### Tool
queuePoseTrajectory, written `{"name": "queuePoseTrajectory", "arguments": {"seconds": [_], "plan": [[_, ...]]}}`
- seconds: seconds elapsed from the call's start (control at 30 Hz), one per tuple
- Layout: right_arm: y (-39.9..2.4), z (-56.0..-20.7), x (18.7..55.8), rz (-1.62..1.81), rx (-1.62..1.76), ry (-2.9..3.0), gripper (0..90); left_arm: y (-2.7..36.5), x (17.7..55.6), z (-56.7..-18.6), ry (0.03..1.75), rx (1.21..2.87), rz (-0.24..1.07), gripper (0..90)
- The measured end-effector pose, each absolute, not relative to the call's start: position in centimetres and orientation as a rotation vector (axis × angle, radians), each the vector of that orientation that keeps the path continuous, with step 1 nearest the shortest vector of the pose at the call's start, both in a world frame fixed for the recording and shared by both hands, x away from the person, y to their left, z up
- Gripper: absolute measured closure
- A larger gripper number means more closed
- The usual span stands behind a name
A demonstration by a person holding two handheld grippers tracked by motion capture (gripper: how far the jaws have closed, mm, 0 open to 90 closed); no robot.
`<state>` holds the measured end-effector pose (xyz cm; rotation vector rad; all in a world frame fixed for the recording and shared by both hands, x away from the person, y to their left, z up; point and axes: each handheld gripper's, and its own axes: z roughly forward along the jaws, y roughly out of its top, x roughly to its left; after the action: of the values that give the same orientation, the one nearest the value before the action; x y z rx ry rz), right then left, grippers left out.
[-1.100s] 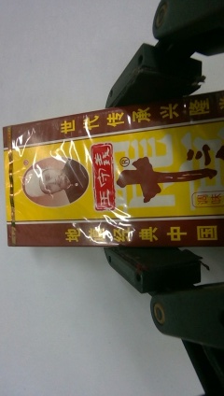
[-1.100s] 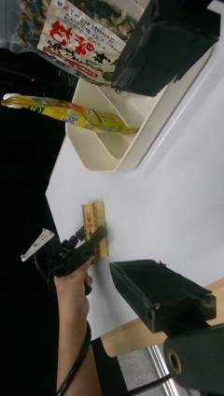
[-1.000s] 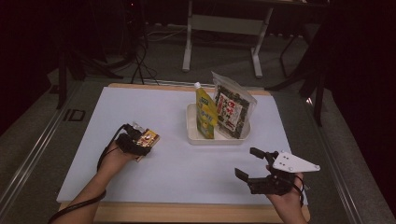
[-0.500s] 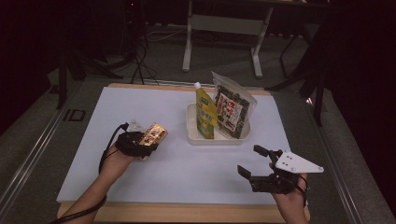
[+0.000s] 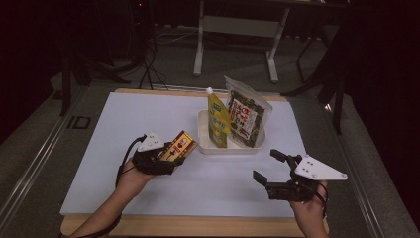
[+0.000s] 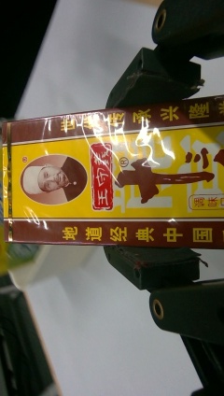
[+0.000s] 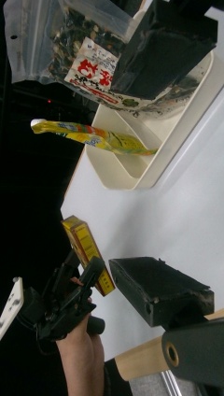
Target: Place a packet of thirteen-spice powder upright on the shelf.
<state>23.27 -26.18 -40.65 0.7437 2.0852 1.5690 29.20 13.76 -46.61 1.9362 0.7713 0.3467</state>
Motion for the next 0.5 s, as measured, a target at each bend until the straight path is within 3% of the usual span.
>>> {"name": "queuePoseTrajectory", "arguments": {"seconds": [0.5], "plan": [[-23.2, -39.9, 23.3, 1.536, 0.746, 2.093, 11.0, 10.9, 26.8, -46.0, 0.619, 1.825, 0.269, 31.8]]}}
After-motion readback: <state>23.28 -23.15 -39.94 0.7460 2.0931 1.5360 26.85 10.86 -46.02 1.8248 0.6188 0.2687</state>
